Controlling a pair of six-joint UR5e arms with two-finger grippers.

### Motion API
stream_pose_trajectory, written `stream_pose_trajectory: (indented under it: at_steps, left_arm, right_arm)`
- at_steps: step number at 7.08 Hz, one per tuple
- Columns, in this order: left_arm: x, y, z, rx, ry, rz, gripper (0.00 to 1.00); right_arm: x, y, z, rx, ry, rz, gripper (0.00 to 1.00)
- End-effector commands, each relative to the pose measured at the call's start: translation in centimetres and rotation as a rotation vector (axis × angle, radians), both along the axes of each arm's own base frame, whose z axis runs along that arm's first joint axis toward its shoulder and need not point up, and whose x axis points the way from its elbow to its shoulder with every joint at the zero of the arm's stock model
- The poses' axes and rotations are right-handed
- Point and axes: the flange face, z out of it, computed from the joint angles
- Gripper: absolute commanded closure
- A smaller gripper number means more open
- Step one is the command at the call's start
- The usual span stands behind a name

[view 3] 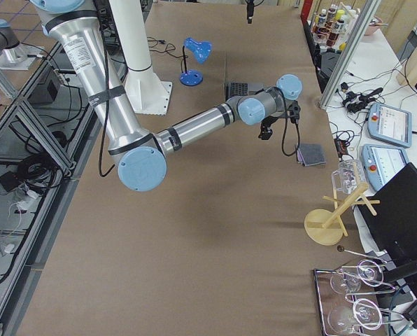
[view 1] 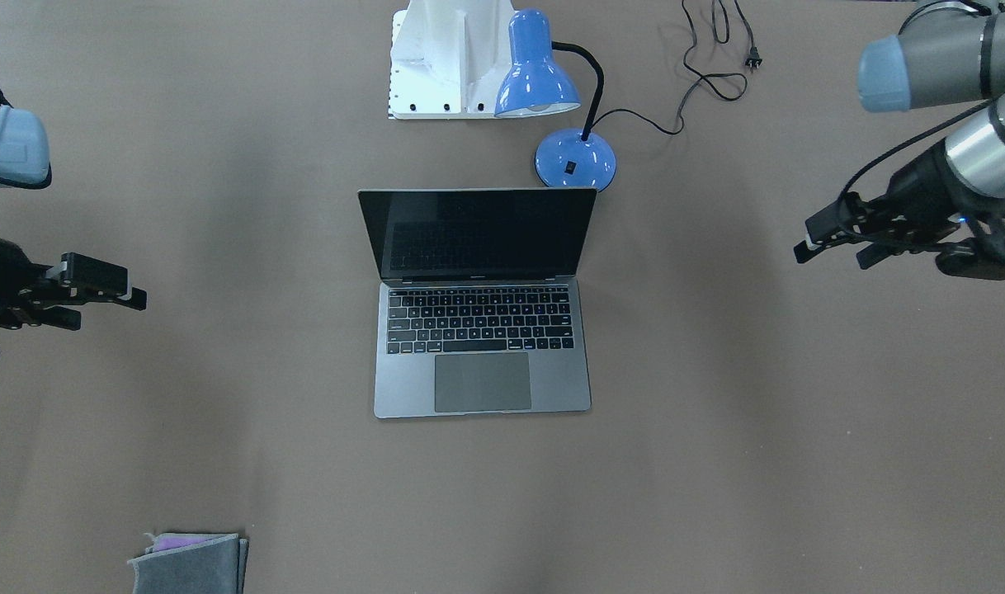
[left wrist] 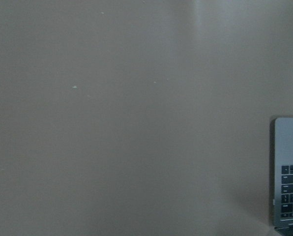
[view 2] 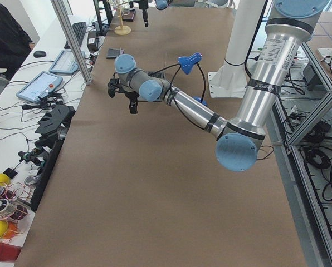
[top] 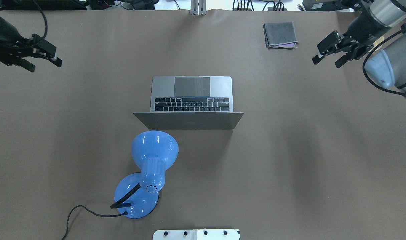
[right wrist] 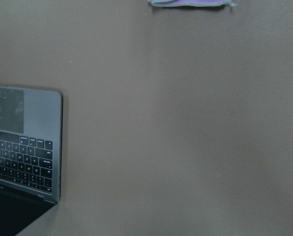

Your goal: Close laptop

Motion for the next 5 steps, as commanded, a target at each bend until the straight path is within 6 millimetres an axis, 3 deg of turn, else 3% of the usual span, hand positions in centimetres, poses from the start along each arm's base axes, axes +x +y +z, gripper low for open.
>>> stream_pose_trajectory:
  at_steps: [1, 2, 3, 5]
  left_arm:
    - [8.0, 3.9, -3.3, 0.004, 0.052, 0.050, 0.02]
    - [9.9, 5.6, -4.2, -0.011, 0.075, 0.038, 0.09]
    - [10.2, 6.5, -5.2, 0.000, 0.089, 0.049, 0.17]
    - [10.9, 8.9, -7.0, -0.013, 0.118, 0.071, 0.46]
  right_arm:
    - [-5.9, 3.9, -5.3, -0.048, -0.032, -0.017, 0.20]
    - [-7.8, 7.0, -7.3, -0.053, -0.043, 0.010, 0.38]
    - [-8.9, 9.0, -8.2, -0.067, -0.063, 0.015, 0.54]
    - [-7.8, 12.7, -8.4, -0.076, -0.089, 0.005, 0.93]
